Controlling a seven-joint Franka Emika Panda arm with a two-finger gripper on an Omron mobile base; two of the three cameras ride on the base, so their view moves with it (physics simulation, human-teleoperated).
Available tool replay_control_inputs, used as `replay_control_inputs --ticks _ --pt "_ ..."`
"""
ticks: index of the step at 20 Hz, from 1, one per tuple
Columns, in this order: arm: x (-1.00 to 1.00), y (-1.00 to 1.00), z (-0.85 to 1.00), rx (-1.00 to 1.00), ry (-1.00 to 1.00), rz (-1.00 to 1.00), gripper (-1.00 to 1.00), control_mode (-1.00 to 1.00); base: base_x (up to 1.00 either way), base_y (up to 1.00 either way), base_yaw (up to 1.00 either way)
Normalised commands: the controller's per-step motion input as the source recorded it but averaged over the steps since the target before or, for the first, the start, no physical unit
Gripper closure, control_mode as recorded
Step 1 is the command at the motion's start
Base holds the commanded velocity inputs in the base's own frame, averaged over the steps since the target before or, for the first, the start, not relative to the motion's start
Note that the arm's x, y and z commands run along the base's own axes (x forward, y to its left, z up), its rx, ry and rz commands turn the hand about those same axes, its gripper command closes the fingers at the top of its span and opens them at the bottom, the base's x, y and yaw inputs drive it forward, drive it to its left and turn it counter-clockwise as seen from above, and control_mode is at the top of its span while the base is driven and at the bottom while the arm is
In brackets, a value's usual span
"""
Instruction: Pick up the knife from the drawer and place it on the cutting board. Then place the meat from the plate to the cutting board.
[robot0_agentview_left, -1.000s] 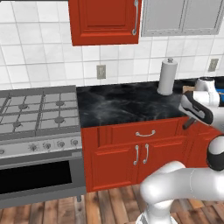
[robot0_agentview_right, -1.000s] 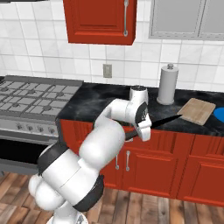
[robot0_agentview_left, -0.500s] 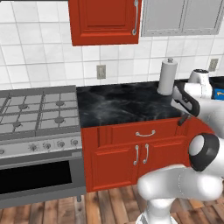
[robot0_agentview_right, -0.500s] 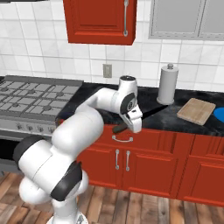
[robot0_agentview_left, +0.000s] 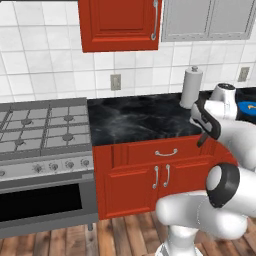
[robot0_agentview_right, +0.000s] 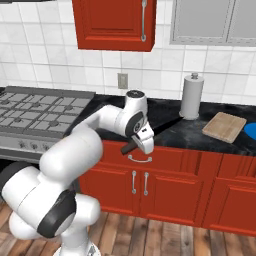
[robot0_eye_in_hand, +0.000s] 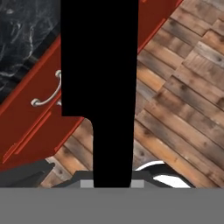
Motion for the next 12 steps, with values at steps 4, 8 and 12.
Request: replay_control_inputs --ticks 4,8,12 --pt "0.01 0.0 0.0 0.0 0.0 0.13 1.0 -1.0 0.0 0.0 0.0" --pt "0.0 0.0 0.0 0.0 0.0 0.25 1.0 -1.0 0.0 0.0 0.0" --pt "0.14 0.09 -0.15 0.0 0.0 0.25 1.0 -1.0 0.0 0.0 0.0"
